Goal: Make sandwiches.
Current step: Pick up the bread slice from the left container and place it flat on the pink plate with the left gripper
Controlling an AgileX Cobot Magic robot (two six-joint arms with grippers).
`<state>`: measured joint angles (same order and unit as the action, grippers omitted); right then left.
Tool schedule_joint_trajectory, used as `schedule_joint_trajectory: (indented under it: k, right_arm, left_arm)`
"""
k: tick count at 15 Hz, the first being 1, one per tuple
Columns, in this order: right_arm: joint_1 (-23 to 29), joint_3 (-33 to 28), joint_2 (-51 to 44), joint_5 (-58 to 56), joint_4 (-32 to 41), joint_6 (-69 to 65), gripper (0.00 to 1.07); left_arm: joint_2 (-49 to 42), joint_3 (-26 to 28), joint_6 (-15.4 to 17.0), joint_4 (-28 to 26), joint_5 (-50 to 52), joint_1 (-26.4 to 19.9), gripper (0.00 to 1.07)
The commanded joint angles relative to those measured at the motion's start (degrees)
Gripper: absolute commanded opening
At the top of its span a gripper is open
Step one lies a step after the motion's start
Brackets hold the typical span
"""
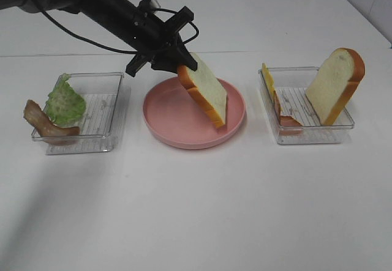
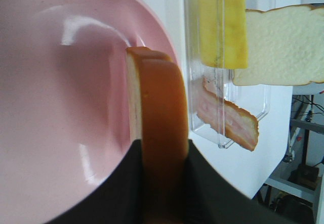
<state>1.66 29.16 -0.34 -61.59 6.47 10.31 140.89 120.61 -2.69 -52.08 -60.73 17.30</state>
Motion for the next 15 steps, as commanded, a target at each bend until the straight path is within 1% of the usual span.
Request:
schedule_joint_trajectory:
  k: [1,4,8,10,12,14,15]
  right_arm:
    - [-0.3,-0.1,-0.7,0.5,0.1,-0.1,0.75]
    - [-0.3,-0.1,-0.7,0.5,0.1,-0.1,0.75]
    - [-0.3,-0.1,-0.7,0.5,0.1,-0.1,0.75]
    - [-0.3,-0.1,-0.7,0.5,0.1,-0.1,0.75]
    - [-0.3,-0.1,-0.7,0.5,0.1,-0.1,0.75]
    - [-0.3,-0.1,-0.7,0.5,0.1,-0.1,0.75]
    - [-0.3,-0.1,-0.7,0.5,0.1,-0.1,0.75]
  left_arm:
    - [1.6,0.1,-3.7,-6.0,0.7,0.3,0.0]
    - [2.6,0.1,-4.4,-6.0,-0.1,0.3,0.0]
    - [2.8,0.1,-4.4,-1.3,-0.4,0.3,0.0]
    - [2.8,0.1,-4.2,-1.1,-1.7,0.3,0.0]
    - [2.8,0.1,-4.0,0.2,-1.7,0.3,0.01]
    - [2.8,0.1,-1.9,3.8,-1.8,0.3,0.12]
    - [2.8,0.1,-1.3,5.4,-2.4,0.3,0.21]
